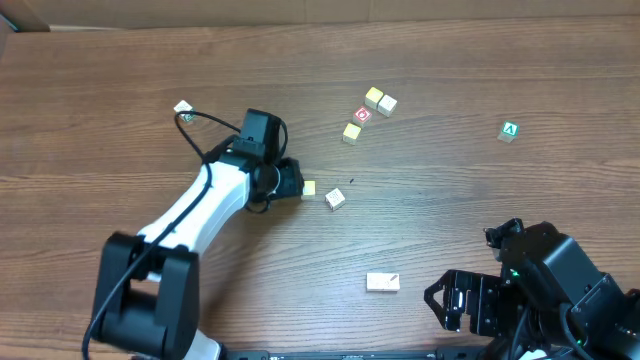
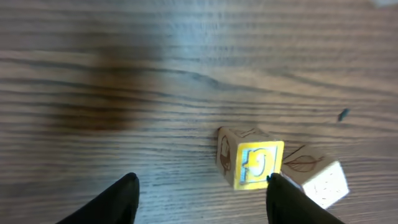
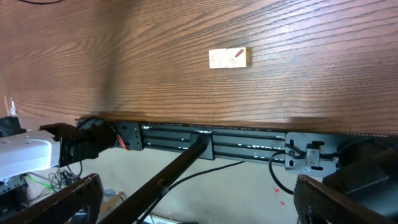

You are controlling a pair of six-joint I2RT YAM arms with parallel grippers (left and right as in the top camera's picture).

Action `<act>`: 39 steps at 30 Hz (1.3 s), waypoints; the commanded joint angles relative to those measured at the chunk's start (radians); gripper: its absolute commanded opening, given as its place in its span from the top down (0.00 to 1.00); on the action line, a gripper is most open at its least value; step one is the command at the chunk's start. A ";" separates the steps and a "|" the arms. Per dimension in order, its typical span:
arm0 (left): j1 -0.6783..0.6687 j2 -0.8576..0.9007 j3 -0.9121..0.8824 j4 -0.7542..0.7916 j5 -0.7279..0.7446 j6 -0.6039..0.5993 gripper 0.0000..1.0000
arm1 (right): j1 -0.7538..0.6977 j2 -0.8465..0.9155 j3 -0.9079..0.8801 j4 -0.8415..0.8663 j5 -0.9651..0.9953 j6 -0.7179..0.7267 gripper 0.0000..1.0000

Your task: Flip 4 blocks

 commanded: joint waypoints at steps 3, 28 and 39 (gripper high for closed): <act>-0.041 0.095 0.082 0.000 0.069 0.075 0.37 | 0.003 -0.005 0.024 0.003 -0.009 0.002 0.01; -0.072 0.145 0.127 -0.024 0.064 0.054 0.41 | 0.003 -0.005 0.024 0.002 -0.024 0.004 0.01; -0.151 0.207 0.128 -0.023 0.020 0.051 0.49 | 0.003 -0.005 0.024 0.003 -0.024 0.004 0.01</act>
